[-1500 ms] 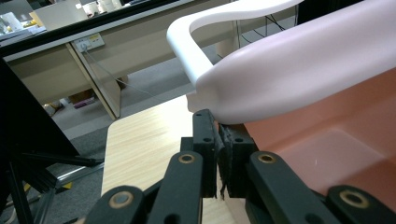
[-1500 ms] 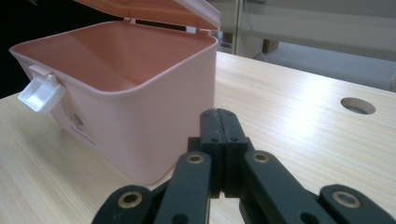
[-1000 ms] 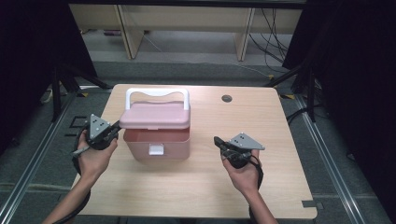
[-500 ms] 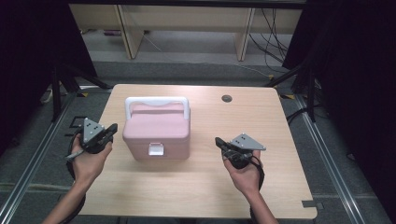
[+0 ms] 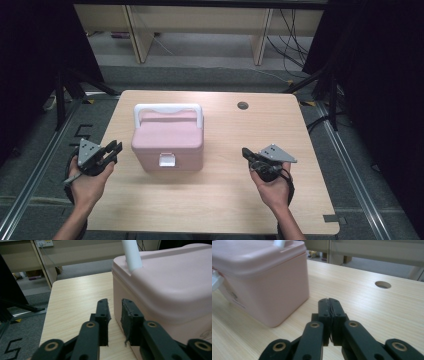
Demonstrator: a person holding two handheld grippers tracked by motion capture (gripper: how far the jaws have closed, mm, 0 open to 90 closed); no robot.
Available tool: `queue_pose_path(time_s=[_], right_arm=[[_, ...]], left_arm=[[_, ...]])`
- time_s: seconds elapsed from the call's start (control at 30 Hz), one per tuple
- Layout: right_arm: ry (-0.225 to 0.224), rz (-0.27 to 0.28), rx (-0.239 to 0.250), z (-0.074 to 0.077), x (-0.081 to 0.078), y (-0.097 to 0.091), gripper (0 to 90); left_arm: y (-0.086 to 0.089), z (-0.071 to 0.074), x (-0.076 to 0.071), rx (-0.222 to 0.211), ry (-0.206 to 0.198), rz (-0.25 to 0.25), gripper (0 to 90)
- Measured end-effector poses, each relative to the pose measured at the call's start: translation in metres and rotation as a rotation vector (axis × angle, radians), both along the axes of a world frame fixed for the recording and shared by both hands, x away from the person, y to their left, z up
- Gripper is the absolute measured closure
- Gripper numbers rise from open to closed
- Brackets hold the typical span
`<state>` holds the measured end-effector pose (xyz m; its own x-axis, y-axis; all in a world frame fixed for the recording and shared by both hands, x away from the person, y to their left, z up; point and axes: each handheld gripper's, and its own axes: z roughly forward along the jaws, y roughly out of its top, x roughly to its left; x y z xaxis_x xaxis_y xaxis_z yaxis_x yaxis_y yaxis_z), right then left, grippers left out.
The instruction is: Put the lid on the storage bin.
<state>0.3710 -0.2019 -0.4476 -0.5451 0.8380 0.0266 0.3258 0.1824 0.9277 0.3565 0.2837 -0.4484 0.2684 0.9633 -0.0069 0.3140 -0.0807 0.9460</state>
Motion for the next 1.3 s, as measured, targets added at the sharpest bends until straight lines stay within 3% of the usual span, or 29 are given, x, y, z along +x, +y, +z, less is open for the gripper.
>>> queue_pose_path(time_s=[0.13, 0.27, 0.3, 0.33, 0.57, 0.6, 0.63, 0.7, 0.77, 0.8, 0.9, 1.03, 1.07, 1.1, 1.17, 1.3], right_arm=[[0.015, -0.022, -0.005, -0.002, -0.001, -0.010, 86.2], [0.018, -0.049, 0.010, -0.005, -0.003, -0.020, 83.3], [0.048, -0.050, 0.018, -0.005, -0.005, -0.022, 82.7], [0.012, -0.055, -0.011, -0.007, -0.004, -0.027, 82.3], [0.056, -0.105, 0.005, -0.017, -0.013, -0.048, 77.7], [0.038, -0.108, 0.002, -0.020, -0.013, -0.052, 76.7], [0.041, -0.131, -0.012, -0.022, -0.015, -0.056, 75.9], [0.047, -0.154, 0.004, -0.028, -0.017, -0.063, 73.8], [0.079, -0.166, 0.007, -0.033, -0.021, -0.070, 71.6], [0.062, -0.172, 0.008, -0.038, -0.020, -0.073, 70.7], [0.077, -0.204, 0.005, -0.049, -0.025, -0.081, 68.3], [0.118, -0.238, 0.047, -0.058, -0.035, -0.085, 64.7], [0.080, -0.220, 0.042, -0.061, -0.033, -0.088, 63.3], [0.101, -0.240, 0.070, -0.062, -0.036, -0.087, 62.2], [0.068, -0.241, 0.038, -0.064, -0.036, -0.091, 60.9], [0.056, -0.246, 0.047, -0.066, -0.037, -0.092, 59.3]], left_arm=[[0.006, -0.012, -0.005, -0.015, 0.008, 0.012, 70.0], [0.011, -0.025, -0.009, 0.003, -0.009, -0.013, 62.0], [0.013, -0.028, -0.011, 0.005, -0.007, -0.007, 60.9], [0.016, -0.031, -0.012, 0.006, -0.004, -0.004, 59.5], [0.032, -0.047, -0.019, -0.001, 0.008, 0.038, 51.5], [0.034, -0.049, -0.020, 0.000, 0.007, 0.039, 50.9], [0.035, -0.051, -0.021, -0.006, 0.005, 0.044, 50.5], [0.038, -0.055, -0.022, -0.004, 0.005, 0.047, 49.8], [0.039, -0.060, -0.023, -0.012, 0.003, 0.043, 48.8], [0.039, -0.062, -0.023, -0.013, -0.001, 0.039, 48.4], [0.038, -0.067, -0.023, -0.018, -0.003, 0.033, 47.7], [0.035, -0.072, -0.023, -0.023, -0.012, 0.026, 46.5], [0.035, -0.073, -0.023, -0.019, -0.018, 0.023, 46.3], [0.034, -0.074, -0.023, -0.016, -0.022, 0.022, 46.1], [0.031, -0.076, -0.024, -0.018, -0.031, 0.029, 46.0], [0.029, -0.077, -0.025, -0.021, -0.042, 0.031, 45.2]])
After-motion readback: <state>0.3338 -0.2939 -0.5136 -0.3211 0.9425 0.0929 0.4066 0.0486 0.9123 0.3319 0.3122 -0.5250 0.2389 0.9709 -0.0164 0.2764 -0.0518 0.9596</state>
